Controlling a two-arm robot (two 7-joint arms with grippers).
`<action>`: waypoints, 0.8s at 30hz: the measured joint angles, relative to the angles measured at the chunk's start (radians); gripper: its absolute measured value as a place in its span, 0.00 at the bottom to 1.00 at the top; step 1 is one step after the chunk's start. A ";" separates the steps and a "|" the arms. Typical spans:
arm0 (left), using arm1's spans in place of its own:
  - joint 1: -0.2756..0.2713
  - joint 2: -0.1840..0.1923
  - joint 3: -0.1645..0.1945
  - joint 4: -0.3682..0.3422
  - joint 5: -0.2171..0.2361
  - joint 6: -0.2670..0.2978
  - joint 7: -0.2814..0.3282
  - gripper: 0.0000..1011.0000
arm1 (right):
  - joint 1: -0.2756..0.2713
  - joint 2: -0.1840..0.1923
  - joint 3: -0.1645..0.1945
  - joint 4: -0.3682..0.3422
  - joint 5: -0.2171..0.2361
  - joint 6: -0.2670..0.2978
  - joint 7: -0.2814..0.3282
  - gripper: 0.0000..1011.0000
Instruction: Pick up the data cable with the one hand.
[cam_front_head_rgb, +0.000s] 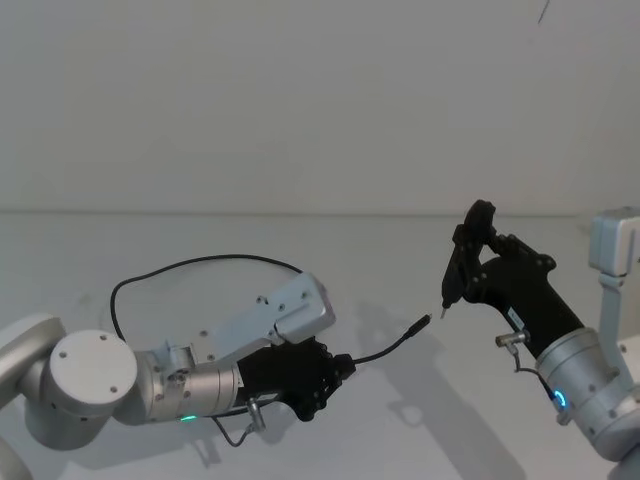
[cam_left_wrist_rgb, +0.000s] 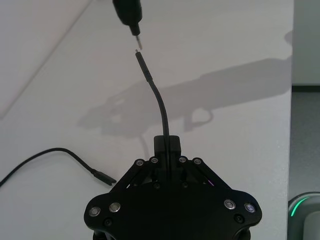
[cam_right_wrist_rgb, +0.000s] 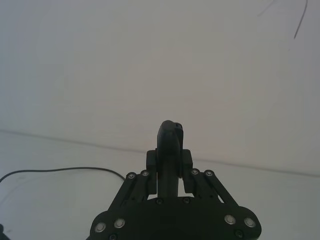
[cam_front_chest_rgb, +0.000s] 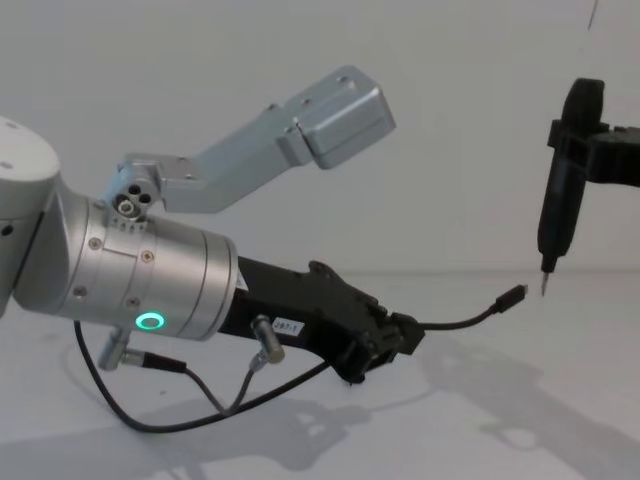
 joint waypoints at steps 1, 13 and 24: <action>0.001 0.001 -0.002 -0.002 0.000 -0.005 0.001 0.04 | 0.003 -0.001 0.000 0.004 -0.001 -0.002 0.002 0.28; 0.009 0.008 -0.010 -0.012 0.003 -0.029 0.006 0.04 | 0.038 -0.012 0.002 0.043 -0.015 -0.026 0.022 0.28; 0.011 0.010 -0.013 -0.015 0.004 -0.037 0.008 0.04 | 0.039 -0.011 0.010 0.036 -0.014 -0.019 0.049 0.28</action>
